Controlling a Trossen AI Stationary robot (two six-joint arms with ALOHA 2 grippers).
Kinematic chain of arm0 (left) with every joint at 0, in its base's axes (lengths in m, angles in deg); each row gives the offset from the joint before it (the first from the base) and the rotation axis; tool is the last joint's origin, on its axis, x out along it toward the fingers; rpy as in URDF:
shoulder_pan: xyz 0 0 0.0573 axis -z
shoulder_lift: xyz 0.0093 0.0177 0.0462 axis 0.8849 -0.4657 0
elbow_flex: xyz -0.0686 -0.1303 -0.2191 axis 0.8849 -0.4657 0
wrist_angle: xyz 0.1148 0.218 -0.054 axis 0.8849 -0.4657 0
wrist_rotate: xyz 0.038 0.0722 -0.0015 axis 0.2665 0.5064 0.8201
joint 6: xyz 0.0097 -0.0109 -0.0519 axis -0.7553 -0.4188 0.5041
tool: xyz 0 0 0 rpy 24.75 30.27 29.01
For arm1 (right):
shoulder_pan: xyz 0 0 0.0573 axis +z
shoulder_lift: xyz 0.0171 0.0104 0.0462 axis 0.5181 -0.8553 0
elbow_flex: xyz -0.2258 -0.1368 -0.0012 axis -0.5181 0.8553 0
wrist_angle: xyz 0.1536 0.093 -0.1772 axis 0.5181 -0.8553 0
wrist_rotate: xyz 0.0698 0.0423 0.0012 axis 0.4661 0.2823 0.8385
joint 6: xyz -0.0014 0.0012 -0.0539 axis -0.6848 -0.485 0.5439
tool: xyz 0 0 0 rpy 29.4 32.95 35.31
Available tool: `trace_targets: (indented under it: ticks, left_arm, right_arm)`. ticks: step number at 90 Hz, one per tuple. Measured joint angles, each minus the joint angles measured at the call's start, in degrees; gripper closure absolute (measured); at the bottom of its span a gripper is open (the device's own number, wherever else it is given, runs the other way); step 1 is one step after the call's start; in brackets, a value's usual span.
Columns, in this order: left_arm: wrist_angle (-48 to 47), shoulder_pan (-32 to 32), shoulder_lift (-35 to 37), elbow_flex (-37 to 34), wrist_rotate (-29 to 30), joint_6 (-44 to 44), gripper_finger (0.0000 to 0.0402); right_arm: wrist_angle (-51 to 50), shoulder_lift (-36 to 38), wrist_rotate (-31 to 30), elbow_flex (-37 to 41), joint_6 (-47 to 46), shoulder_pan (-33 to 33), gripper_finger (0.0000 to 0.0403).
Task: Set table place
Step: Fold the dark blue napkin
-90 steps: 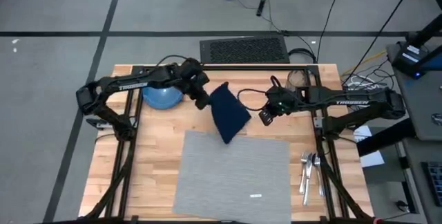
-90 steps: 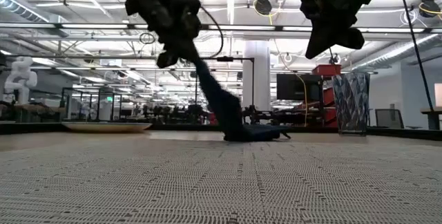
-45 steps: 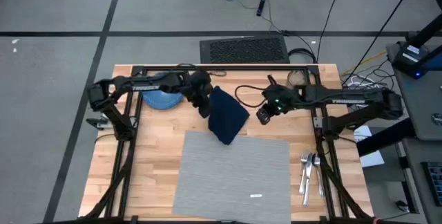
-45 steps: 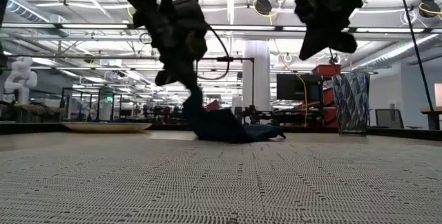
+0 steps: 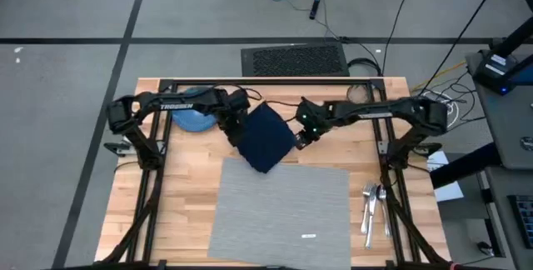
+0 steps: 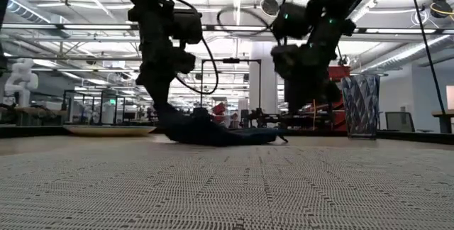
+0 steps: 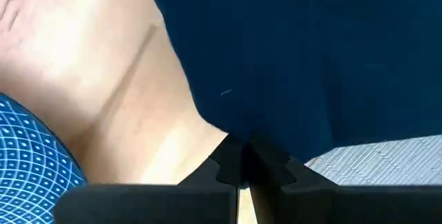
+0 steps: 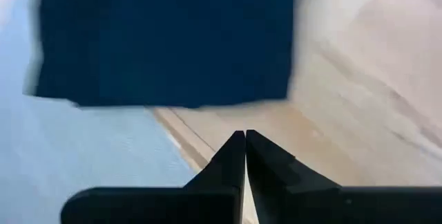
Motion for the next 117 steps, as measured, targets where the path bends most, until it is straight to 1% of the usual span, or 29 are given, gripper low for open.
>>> trace_targets:
  ticks: [23, 38, 53, 59, 67, 72, 80, 89, 95, 108, 117]
  left_arm:
    - [3.27, 0.01, 0.0, -3.3, -0.1, -1.06, 0.0401]
    - [4.34, 0.01, 0.0, -4.17, -1.09, -1.55, 0.0401]
    - [5.36, 0.01, 0.0, -5.1, -2.26, -2.73, 0.0401]
    - [5.29, 0.01, 0.0, -5.44, -2.33, -3.65, 0.0401]
    - [5.26, 0.01, 0.0, -5.57, -2.43, -5.33, 0.0401]
    - [5.3, 0.01, 0.0, -5.57, -2.43, -6.06, 0.0401]
    - [5.35, 0.01, 0.0, -5.59, -2.49, -7.16, 0.0401]
    - [5.31, -0.04, 0.0, -5.59, -2.72, -7.48, 0.0401]
    - [5.17, -0.04, 0.0, -5.59, -2.88, -7.54, 0.0401]
    - [4.83, -0.04, 0.0, -5.59, -3.16, -7.55, 0.0401]
    - [4.9, 0.02, 0.0, -5.59, -3.38, -7.57, 0.0401]
  right_arm:
    - [3.65, -4.5, 1.98, 0.0, -1.98, 2.01, 0.0403]
    - [9.09, -8.65, 1.98, 0.0, -3.54, 1.8, 0.0403]
    - [13.38, -11.25, 2.79, 0.0, -5.19, -0.05, 0.0403]
    - [15.69, -11.41, 1.07, 0.02, -5.67, -1.05, 0.0403]
    - [20.87, -11.15, -6.12, 0.02, -5.25, -2.98, 0.0403]
    - [24.42, -10.99, -8.6, 0.02, -5.33, -4.06, 0.0403]
    - [29.13, -11.13, -8.13, 0.0, -5.92, -5.02, 0.0403]
    - [33.76, -11.41, -6.31, 0.0, -5.49, -5.74, 0.0403]
    - [33.6, -11.41, -6.91, -0.02, -5.53, -5.9, 0.0403]
    - [25.78, -11.72, -10.34, 0.02, -8.16, -5.68, 0.0403]
    - [25.6, -13.08, -8.83, 0.0, -8.34, -6.91, 0.0403]
